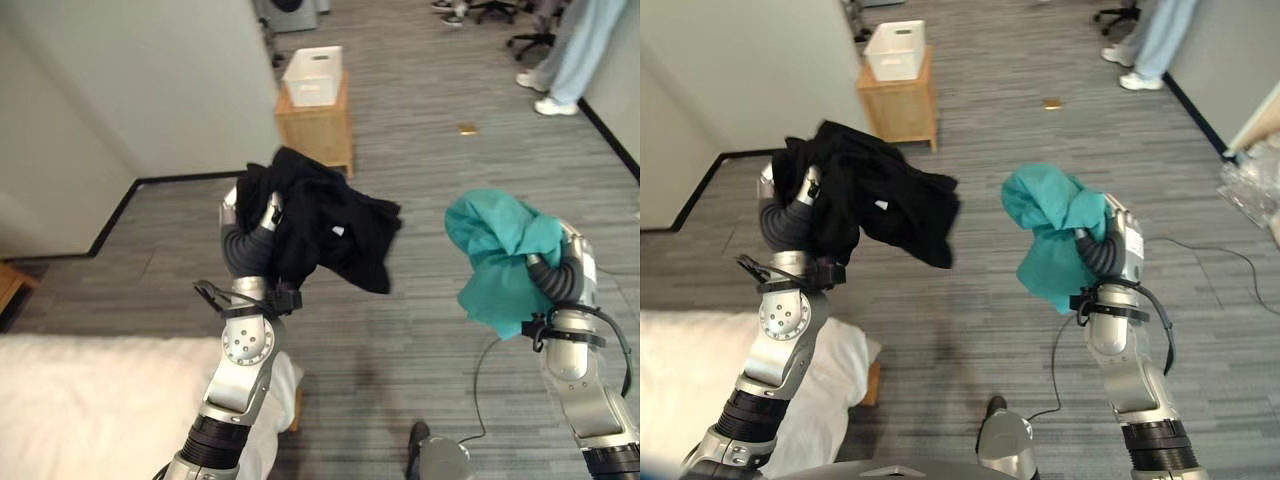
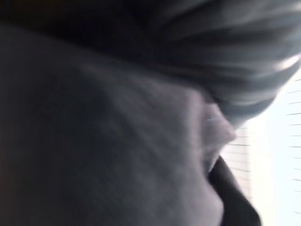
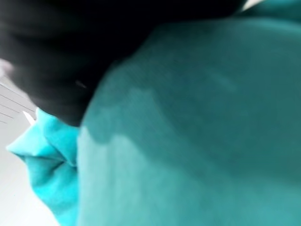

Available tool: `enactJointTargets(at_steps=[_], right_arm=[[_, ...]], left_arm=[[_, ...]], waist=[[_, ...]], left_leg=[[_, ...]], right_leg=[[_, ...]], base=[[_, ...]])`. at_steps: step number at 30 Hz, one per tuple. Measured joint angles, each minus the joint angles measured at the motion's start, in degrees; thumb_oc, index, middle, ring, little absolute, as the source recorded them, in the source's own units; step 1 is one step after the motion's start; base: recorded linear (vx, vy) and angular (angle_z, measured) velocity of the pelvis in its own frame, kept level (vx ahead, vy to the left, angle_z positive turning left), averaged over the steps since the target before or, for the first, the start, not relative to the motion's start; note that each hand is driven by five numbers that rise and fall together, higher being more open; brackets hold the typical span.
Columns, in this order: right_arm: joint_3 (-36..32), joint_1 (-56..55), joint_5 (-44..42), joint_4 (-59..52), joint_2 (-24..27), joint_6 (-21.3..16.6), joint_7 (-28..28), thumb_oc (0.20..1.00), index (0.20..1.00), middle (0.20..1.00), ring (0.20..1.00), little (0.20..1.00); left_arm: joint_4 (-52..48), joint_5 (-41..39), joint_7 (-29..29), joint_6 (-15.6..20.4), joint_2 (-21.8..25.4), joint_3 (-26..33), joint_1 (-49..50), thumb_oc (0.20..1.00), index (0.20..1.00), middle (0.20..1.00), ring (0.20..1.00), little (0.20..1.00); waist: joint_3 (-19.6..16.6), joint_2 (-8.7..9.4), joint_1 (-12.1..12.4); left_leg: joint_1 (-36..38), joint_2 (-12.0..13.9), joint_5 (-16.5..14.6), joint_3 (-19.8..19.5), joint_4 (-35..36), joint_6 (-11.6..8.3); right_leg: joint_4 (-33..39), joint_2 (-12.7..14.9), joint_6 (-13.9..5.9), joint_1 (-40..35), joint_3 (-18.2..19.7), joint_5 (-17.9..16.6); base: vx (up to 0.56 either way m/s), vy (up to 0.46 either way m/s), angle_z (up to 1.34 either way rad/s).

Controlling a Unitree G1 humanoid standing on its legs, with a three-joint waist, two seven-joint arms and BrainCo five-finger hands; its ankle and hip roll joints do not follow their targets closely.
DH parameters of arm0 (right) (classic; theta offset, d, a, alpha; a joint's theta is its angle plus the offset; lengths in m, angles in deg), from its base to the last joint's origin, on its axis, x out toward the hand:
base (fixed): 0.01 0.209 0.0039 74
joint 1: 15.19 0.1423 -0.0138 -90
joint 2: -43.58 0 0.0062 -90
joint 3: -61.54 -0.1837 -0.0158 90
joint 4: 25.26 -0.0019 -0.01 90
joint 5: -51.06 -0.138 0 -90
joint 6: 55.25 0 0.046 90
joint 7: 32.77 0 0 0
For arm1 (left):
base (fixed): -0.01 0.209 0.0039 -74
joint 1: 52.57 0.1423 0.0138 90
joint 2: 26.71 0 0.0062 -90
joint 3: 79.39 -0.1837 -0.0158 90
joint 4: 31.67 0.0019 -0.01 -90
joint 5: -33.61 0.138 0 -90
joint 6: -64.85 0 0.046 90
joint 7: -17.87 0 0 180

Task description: Pick up bed clothes into laundry basket.

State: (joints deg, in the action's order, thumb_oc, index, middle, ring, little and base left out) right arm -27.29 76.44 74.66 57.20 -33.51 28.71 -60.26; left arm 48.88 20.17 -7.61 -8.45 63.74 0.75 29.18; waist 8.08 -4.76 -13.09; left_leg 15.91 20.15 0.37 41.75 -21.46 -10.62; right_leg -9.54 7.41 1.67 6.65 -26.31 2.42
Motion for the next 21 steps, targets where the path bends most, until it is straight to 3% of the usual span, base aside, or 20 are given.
enactJointTargets(at_steps=[1, 2, 3, 5, 6, 7, 8, 10, 11, 13, 16, 17, 18, 19, 21], right_arm=[[0.42, 0.64, 0.15, 0.8, 0.77, -0.45, -0.37, 0.2, 0.2, 0.2, 0.2, 0.2], [1.62, 1.72, 0.18, 3.34, 2.1, -1.11, -0.7, 0.2, 0.2, 0.2, 0.2, 0.2], [1.95, 2.02, 0.2, 4.3, 4.09, -0.46, -0.72, 0.2, 0.2, 0.2, 0.2, 0.2], [2.05, 3.61, 0.29, 4.53, 4.31, -0.09, -0.75, 0.2, 0.2, 0.2, 0.2, 0.2], [3.85, 3.5, 1.23, 4.5, 4.0, -0.11, -0.76, 0.2, 0.2, 0.2, 0.2, 0.2], [4.54, 3.48, 1.26, 4.49, 3.74, -0.2, -0.73, 0.2, 0.2, 0.2, 0.2, 0.2], [4.91, 3.26, 1.26, 4.44, 3.67, -0.35, -0.73, 0.2, 0.2, 0.2, 0.2, 0.2], [5.94, 2.93, 1.25, 4.86, 3.97, -0.47, -0.85, 0.2, 0.2, 0.2, 0.2, 0.2], [6.14, 2.97, 1.25, 5.77, 3.9, -0.46, -0.86, 0.2, 0.2, 0.2, 0.2, 0.2], [6.54, 2.05, 1.25, 6.42, 3.91, -0.03, -0.66, 0.2, 0.2, 0.2, 0.2, 0.2], [6.9, 0.82, 1.25, 6.05, 4.22, -0.07, -0.67, 0.2, 0.2, 0.2, 0.2, 0.2], [6.98, 0.02, 1.26, 5.54, 4.77, -0.06, -0.59, 0.2, 0.2, 0.2, 0.2, 0.2], [8.11, -1.45, 1.27, 4.88, 4.41, 0.11, -0.46, 0.2, 0.2, 0.2, 0.2, 0.2], [10.14, -0.72, 1.37, 4.96, 4.37, 0.59, 0.08, 0.2, 0.2, 0.2, 0.2, 0.2], [12.27, -0.48, 3.13, 5.19, 3.88, 0.68, 1.0, 0.2, 0.2, 0.2, 0.2, 0.2]], left_arm=[[0.73, 0.04, -0.03, 0.13, 0.1, -0.34, 0.72, 0.2, 0.2, 0.2, 0.2, 0.2], [1.16, 0.09, -0.04, 0.46, 0.7, -0.38, 1.96, 0.2, 0.2, 0.2, 0.2, 0.2], [0.98, 0.03, -0.49, 0.93, 0.59, -0.47, 3.95, 0.2, 0.2, 0.2, 0.2, 0.2], [0.67, -0.01, -0.73, 1.51, 0.39, -0.45, 6.14, 0.2, 0.2, 0.2, 0.2, 0.2], [0.79, -0.7, -0.86, 1.65, -0.29, -0.01, 7.48, 0.2, 0.2, 0.2, 0.2, 0.2], [0.87, -1.29, -0.96, 1.66, -0.39, 0.11, 8.01, 0.2, 0.2, 0.2, 0.2, 0.2], [1.08, -1.55, -1.02, 1.71, -0.44, 0.1, 8.73, 0.2, 0.2, 0.2, 0.2, 0.2], [2.17, -1.87, -1.11, 1.86, -0.7, 0.19, 11.07, 0.2, 0.2, 0.2, 0.2, 0.2], [3.02, -2.2, -1.19, 1.86, -1.11, 0.21, 10.84, 0.2, 0.2, 0.2, 0.2, 0.2], [3.76, -3.51, -1.29, 1.8, -1.83, 0.05, 10.73, 0.2, 0.2, 0.2, 0.2, 0.2], [3.64, -4.03, -1.37, 1.87, -1.83, 0.24, 10.86, 0.2, 0.2, 0.2, 0.2, 0.2], [3.19, -4.17, -1.34, 1.84, -1.83, 0.21, 11.21, 0.2, 0.2, 0.2, 0.2, 0.2], [2.27, -4.3, -1.17, 1.81, -0.32, 1.07, 11.72, 0.2, 0.2, 0.2, 0.2, 0.2], [2.0, -4.3, -1.73, 1.47, 1.24, 1.5, 11.5, 0.2, 0.2, 0.2, 0.2, 0.2], [2.18, -4.11, -2.39, 0.21, 2.97, 1.1, 11.64, 0.2, 0.2, 0.2, 0.2, 0.2]], waist=[[0.07, 0.11, 0.32], [0.22, 0.85, 0.67], [0.8, 2.39, 2.83], [2.0, 4.33, 5.8], [3.14, 6.54, 8.74], [3.15, 6.61, 8.84], [3.23, 6.78, 9.24], [2.26, 5.35, 10.4], [2.39, 4.46, 11.8], [2.66, 3.49, 12.33], [2.2, 3.19, 12.66], [1.31, 2.35, 13.2], [0.1, 5.84, 12.68], [0.81, 7.91, 13.41], [0.97, 7.72, 16.64]], left_leg=[[-1.05, 0.15, 3.94, -2.73, -3.34, -0.35], [-1.56, -0.3, 8.8, -6.66, -4.88, -3.26], [-5.49, -1.48, 7.69, -12.18, -10.78, -4.43], [-13.25, -7.04, -0.35, -17.46, -12.43, -2.75], [-22.44, -8.32, -0.43, -14.07, -4.64, 1.89], [-25.56, -8.07, 0.8, -13.97, -2.35, 3.53], [-27.91, -8.27, 1.1, -13.88, 0.28, 3.64], [-28.78, -11.08, 2.62, -16.4, 21.56, 4.35], [-29.19, -11.67, 2.74, -18.53, 27.53, 4.27], [-32.23, -11.44, 3.85, -20.42, 27.48, 5.44], [-32.5, -11.09, 3.35, -19.95, 27.09, 4.87], [-31.43, -11.1, 2.05, -19.11, 27.05, 4.73], [-30.48, -13.76, 6.18, -17.47, 25.81, 6.36], [-30.37, -14.74, 6.2, -17.47, 22.45, 6.37], [-27.99, -13.68, 7.39, -15.51, 19.23, 8.06]], right_leg=[[1.01, -0.73, 0.32, -0.77, 1.46, 0.17], [1.15, -1.22, 0.57, -1.71, 1.92, 0.22], [3.48, -1.47, 1.41, -3.21, 6.03, -0.17], [8.56, -1.53, 3.03, -5.43, 10.46, -2.01], [13.29, -1.71, 1.98, -10.69, 11.07, -2.48], [13.79, -2.13, 1.17, -12.01, 10.85, -1.88], [14.16, -2.77, -0.02, -13.17, 11.1, -0.78], [15.37, -3.75, -1.23, -15.36, 13.53, 0.3], [15.57, -4.23, -1.66, -16.15, 15.19, 1.06], [15.28, -4.35, -2.73, -19.56, 16.75, 2.74], [15.38, -3.24, -5.26, -23.23, 18.41, 6.7], [15.18, -2.58, -6.97, -24.58, 19.58, 8.02], [15.52, 2.03, -9.68, -26.62, 19.9, 10.59], [13.24, 4.79, -9.31, -26.26, 19.44, 9.88], [1.83, 6.03, -11.33, -21.58, 19.59, 8.07]], base=[[0.28, -0.38, -0.7], [0.36, -0.351, -0.86], [0.41, -0.387, -1.08], [0.37, -0.209, -1.08], [0.6, -0.107, -0.7], [0.53, -0.014, -0.53], [0.66, 0.027, -0.22], [0.48, 0.032, -0.58], [0.32, -0.008, -0.71], [0.55, -0.015, -0.54], [0.4, 0.005, -0.51], [0.87, 0.138, -0.75], [1.09, 0.196, -0.84], [0.86, 0.177, -1.18], [0.43, 0.139, -1.19]])
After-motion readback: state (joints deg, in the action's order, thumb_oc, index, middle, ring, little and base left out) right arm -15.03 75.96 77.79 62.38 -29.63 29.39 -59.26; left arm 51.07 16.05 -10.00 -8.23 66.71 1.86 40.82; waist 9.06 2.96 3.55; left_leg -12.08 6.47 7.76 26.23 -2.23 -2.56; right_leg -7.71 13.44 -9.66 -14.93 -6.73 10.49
